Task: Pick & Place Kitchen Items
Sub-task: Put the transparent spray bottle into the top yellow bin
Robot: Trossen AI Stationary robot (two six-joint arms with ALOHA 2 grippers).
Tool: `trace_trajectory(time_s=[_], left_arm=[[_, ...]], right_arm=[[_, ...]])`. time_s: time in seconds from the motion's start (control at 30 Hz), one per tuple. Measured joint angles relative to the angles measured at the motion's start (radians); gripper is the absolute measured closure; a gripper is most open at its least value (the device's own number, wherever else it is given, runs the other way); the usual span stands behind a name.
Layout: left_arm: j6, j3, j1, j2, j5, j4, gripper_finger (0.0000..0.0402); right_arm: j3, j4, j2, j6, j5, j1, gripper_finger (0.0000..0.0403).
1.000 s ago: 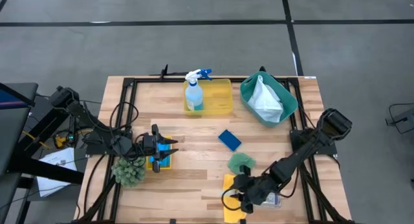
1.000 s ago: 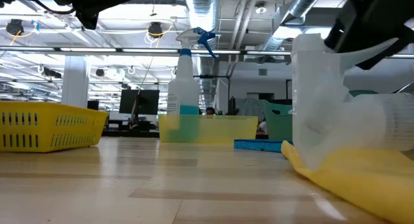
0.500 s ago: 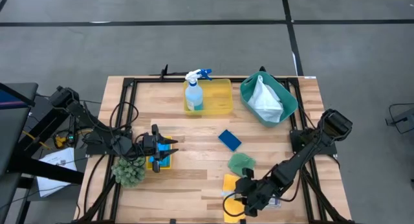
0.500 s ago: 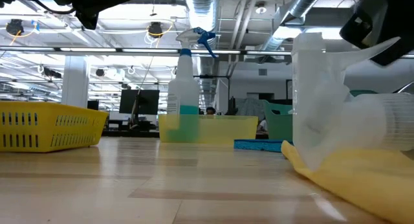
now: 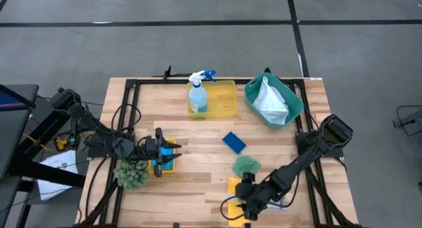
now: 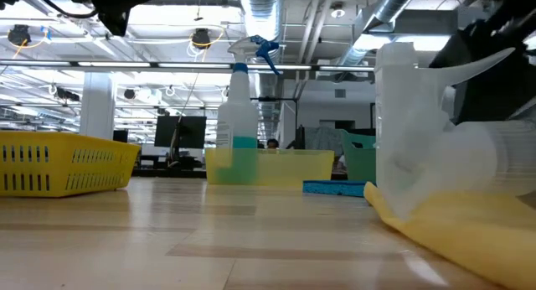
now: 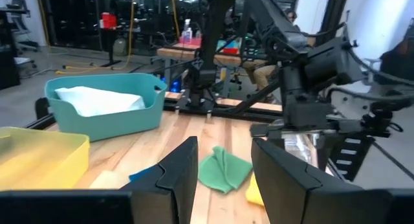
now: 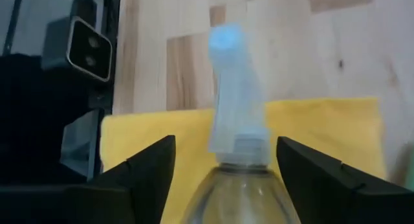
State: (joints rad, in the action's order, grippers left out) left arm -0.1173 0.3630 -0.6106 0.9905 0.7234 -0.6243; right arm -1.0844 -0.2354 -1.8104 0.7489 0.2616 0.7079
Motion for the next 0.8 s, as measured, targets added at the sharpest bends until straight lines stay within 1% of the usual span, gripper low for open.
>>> trace_trajectory(time_s=[0.23, 0.53, 0.67, 0.8], left_arm=[[0.004, 0.000, 0.000, 0.000, -0.003, -0.008, 0.0262], [0.005, 0.000, 0.000, 0.000, -0.008, -0.013, 0.0262], [0.005, 0.000, 0.000, 0.000, -0.017, -0.013, 0.0262], [0.006, 0.000, 0.000, 0.000, -0.017, -0.013, 0.0262]], right_arm=[[-0.006, -0.017, -0.011, 0.002, -0.038, -0.025, 0.0142], [-0.005, -0.014, -0.012, -0.014, -0.138, -0.086, 0.0142], [-0.005, -0.010, -0.012, -0.025, -0.204, -0.101, 0.0143], [-0.005, -0.008, -0.012, -0.048, -0.234, -0.118, 0.0143]])
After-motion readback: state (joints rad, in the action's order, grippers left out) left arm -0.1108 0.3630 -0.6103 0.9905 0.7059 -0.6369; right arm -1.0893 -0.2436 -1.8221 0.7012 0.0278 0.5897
